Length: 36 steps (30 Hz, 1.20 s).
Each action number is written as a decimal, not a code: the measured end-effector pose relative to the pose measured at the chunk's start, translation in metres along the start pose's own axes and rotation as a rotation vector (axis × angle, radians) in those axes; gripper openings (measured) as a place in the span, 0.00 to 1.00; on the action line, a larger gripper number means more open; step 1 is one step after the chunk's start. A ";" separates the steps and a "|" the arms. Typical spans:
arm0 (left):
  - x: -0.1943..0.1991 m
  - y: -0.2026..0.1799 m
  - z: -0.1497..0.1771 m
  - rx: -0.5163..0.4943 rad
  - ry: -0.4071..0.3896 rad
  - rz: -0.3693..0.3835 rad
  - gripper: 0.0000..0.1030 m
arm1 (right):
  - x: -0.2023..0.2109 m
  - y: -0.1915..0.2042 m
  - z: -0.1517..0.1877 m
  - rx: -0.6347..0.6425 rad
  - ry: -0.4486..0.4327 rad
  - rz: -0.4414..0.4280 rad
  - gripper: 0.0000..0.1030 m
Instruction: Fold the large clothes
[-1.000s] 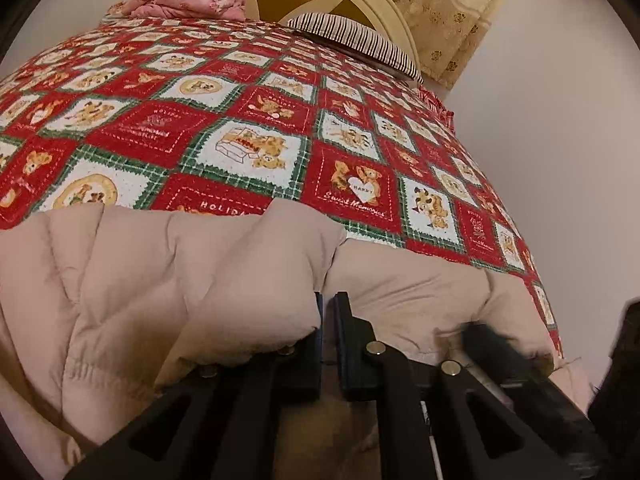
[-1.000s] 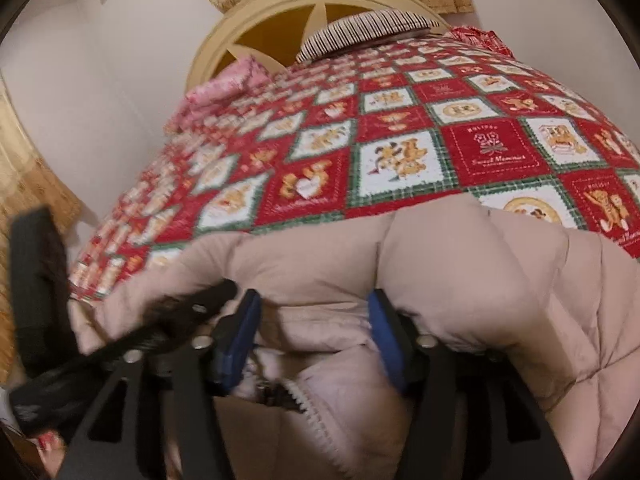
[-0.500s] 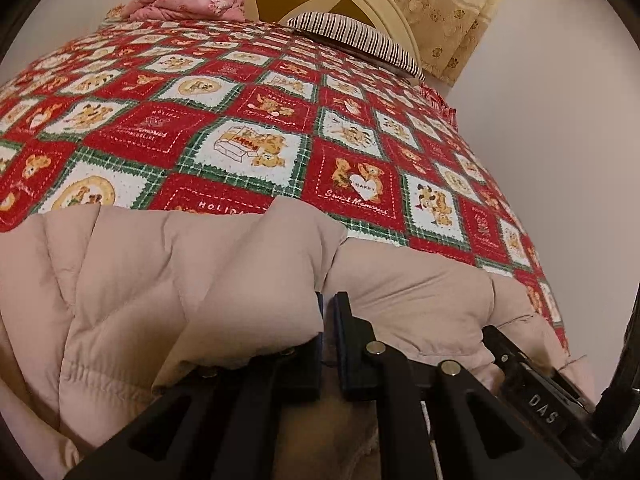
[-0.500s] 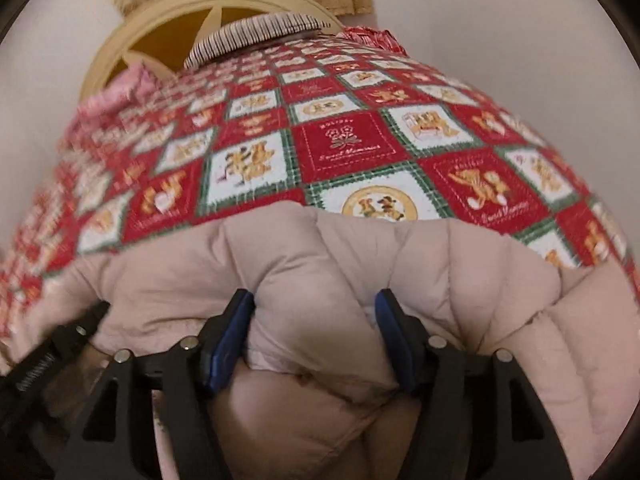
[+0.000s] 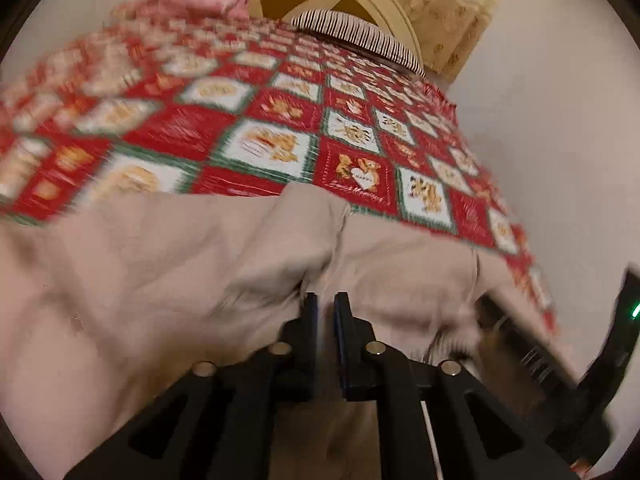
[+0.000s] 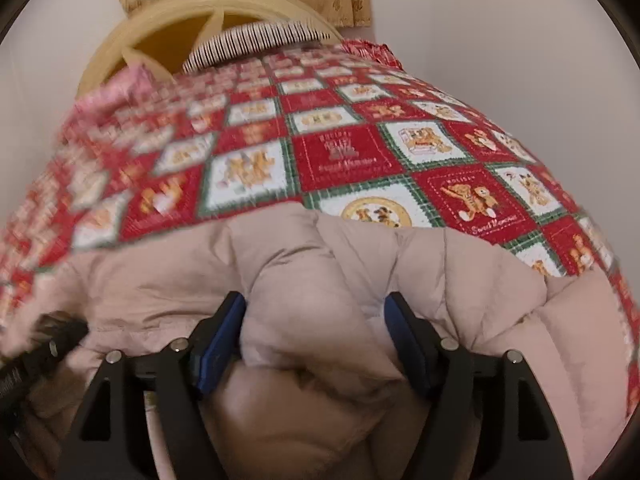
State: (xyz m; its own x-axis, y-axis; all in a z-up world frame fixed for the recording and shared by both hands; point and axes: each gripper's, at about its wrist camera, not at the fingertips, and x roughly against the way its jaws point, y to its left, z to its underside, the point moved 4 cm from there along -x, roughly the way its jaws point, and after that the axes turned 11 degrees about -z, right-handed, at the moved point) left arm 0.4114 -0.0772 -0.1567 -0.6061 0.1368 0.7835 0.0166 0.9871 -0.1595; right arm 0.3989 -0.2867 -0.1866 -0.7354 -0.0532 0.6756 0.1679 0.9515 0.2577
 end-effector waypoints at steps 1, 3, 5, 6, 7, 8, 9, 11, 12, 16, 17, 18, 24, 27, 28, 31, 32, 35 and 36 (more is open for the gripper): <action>0.010 0.000 0.003 -0.030 -0.018 -0.018 0.10 | 0.012 -0.004 -0.001 -0.032 -0.038 -0.034 0.73; 0.035 0.003 0.010 -0.097 -0.049 -0.029 0.10 | 0.037 -0.007 -0.001 -0.068 -0.088 -0.064 0.76; 0.060 0.012 0.019 -0.140 -0.060 -0.022 0.10 | 0.076 -0.006 0.005 -0.068 -0.137 -0.101 0.81; 0.074 0.022 0.026 -0.152 -0.071 -0.017 0.10 | 0.095 -0.005 0.010 -0.058 -0.154 -0.108 0.85; 0.090 0.035 0.035 -0.157 -0.088 -0.012 0.11 | 0.111 -0.004 0.015 -0.048 -0.166 -0.111 0.87; 0.098 0.044 0.041 -0.156 -0.095 -0.008 0.13 | 0.127 -0.004 0.021 -0.034 -0.177 -0.117 0.88; 0.113 0.058 0.055 -0.155 -0.102 -0.001 0.17 | 0.145 -0.006 0.030 -0.016 -0.188 -0.127 0.88; 0.133 0.079 0.075 -0.156 -0.117 0.011 0.53 | 0.185 -0.012 0.052 0.025 -0.201 -0.131 0.88; 0.143 0.089 0.085 -0.156 -0.136 0.012 0.61 | 0.195 -0.013 0.058 0.034 -0.203 -0.129 0.88; 0.185 0.130 0.127 -0.160 -0.201 0.019 0.65 | 0.260 -0.033 0.102 0.063 -0.218 -0.129 0.88; 0.195 0.140 0.136 -0.155 -0.207 0.016 0.65 | 0.275 -0.038 0.111 0.068 -0.226 -0.121 0.89; 0.202 0.149 0.145 -0.148 -0.212 0.014 0.65 | 0.285 -0.041 0.117 0.071 -0.233 -0.111 0.91; 0.228 0.180 0.194 -0.147 -0.208 0.024 0.65 | 0.355 -0.069 0.167 0.079 -0.243 -0.026 0.95; 0.234 0.196 0.216 -0.102 -0.187 0.045 0.65 | 0.374 -0.079 0.190 0.093 -0.191 -0.013 0.95; 0.234 0.201 0.225 -0.071 -0.166 0.070 0.65 | 0.377 -0.081 0.196 0.099 -0.177 -0.013 0.95; 0.234 0.216 0.250 -0.024 -0.115 0.105 0.65 | 0.381 -0.083 0.216 0.098 -0.142 -0.049 0.95; 0.235 0.220 0.255 -0.008 -0.110 0.105 0.65 | 0.380 -0.086 0.226 0.089 -0.122 -0.068 0.95; 0.238 0.232 0.272 0.046 -0.083 0.132 0.65 | 0.366 -0.089 0.246 0.088 -0.046 -0.084 0.95; 0.240 0.234 0.276 0.057 -0.082 0.148 0.65 | 0.362 -0.089 0.250 0.090 -0.030 -0.080 0.94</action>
State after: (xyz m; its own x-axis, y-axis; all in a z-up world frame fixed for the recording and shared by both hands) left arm 0.0508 0.1635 -0.1719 -0.6633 0.2706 0.6977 0.0665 0.9500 -0.3052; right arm -0.0470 -0.3153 -0.1376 -0.7634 -0.1222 0.6342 0.0494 0.9680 0.2460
